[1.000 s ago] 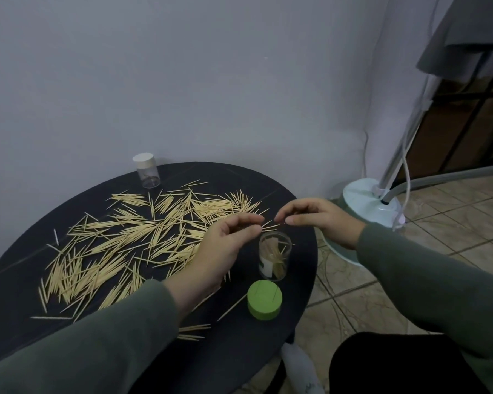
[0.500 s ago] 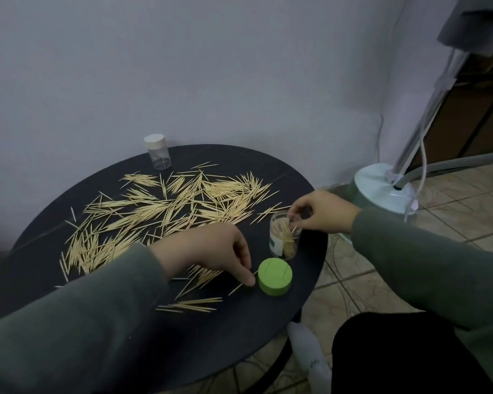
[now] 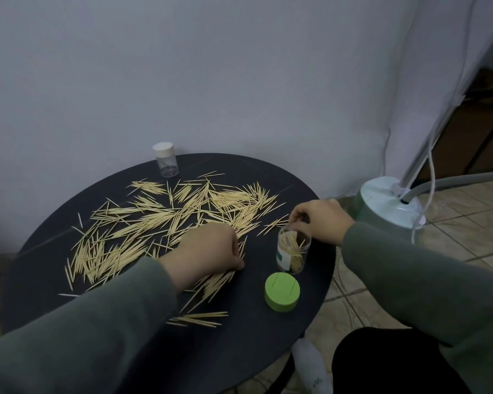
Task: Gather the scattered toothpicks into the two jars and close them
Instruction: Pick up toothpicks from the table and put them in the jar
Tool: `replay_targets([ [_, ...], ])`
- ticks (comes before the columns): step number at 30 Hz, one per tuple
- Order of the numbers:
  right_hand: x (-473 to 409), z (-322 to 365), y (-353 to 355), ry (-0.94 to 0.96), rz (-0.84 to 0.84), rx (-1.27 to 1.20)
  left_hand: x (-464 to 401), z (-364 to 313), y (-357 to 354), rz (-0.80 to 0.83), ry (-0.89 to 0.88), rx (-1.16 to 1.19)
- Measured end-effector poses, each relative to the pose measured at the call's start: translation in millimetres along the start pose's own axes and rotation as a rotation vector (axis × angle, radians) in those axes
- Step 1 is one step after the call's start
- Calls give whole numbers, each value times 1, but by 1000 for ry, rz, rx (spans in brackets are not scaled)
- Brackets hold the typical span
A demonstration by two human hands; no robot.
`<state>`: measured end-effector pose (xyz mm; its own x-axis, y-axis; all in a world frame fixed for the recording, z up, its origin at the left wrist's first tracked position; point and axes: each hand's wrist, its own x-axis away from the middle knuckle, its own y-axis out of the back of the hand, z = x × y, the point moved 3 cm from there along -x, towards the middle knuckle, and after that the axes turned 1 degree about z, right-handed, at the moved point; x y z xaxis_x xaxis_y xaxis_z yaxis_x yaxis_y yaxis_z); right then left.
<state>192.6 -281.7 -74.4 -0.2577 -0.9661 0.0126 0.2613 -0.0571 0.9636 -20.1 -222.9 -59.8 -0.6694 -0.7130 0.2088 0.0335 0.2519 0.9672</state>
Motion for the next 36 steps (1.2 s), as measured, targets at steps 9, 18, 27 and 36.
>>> replay_targets([
  [9,-17,11,-9,146,-48,62,-10,10,1,-82,82,-45],
  [18,-36,23,-14,228,-65,11,-28,10,1,-135,11,16],
  [27,-54,42,-12,333,-55,223,-43,11,0,-226,61,27],
  [36,-57,45,-17,406,-46,325,-41,5,0,-241,52,-239],
])
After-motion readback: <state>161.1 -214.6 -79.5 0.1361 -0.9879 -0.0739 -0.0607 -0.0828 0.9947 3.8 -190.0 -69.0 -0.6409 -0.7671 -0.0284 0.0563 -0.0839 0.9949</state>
